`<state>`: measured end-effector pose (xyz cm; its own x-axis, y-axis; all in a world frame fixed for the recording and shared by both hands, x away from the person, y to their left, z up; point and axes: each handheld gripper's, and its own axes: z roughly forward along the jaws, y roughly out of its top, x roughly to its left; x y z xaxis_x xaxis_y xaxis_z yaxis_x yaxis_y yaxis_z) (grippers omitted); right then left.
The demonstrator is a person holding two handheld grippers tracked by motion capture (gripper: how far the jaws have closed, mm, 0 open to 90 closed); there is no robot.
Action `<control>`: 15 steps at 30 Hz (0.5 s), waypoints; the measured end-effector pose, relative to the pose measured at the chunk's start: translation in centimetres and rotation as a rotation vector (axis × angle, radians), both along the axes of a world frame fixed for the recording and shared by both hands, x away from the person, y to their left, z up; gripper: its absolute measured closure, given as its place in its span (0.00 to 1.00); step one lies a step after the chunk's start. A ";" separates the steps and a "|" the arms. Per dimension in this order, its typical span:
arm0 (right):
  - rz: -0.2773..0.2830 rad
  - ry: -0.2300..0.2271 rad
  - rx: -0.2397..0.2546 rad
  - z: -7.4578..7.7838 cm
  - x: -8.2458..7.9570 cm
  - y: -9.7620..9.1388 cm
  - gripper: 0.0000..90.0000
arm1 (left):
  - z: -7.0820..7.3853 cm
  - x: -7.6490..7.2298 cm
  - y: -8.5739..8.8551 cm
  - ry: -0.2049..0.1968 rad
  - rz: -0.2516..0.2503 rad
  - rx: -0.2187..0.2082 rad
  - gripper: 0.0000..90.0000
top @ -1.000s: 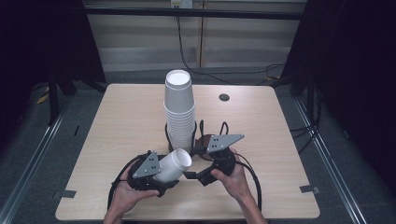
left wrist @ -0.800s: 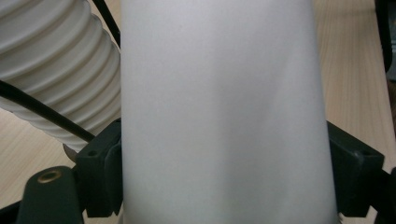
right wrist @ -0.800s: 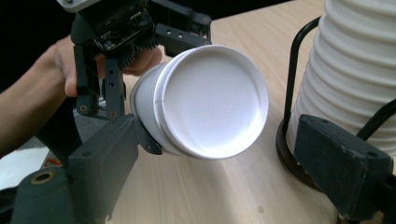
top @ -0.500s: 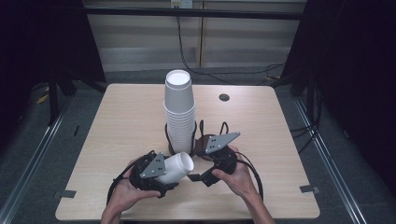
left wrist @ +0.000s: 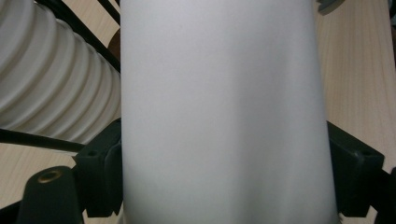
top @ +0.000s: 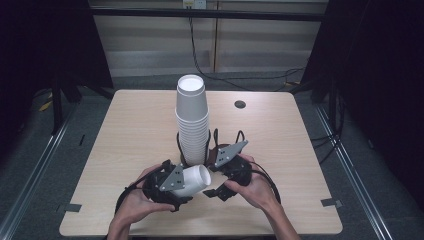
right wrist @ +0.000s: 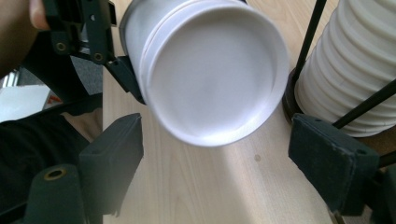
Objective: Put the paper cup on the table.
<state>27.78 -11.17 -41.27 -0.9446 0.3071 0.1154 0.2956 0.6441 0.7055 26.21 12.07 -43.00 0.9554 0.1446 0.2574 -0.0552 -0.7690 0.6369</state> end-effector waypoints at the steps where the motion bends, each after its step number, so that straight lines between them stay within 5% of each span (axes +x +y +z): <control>1: 0.006 0.005 -0.010 0.0 0.1 0.1 0.19 | 0.0 0.0 0.0 0.002 -0.001 0.001 0.18; 15: 0.090 0.096 -0.093 -0.6 1.0 1.4 0.19 | -0.5 -0.3 -0.6 0.004 -0.035 0.061 0.18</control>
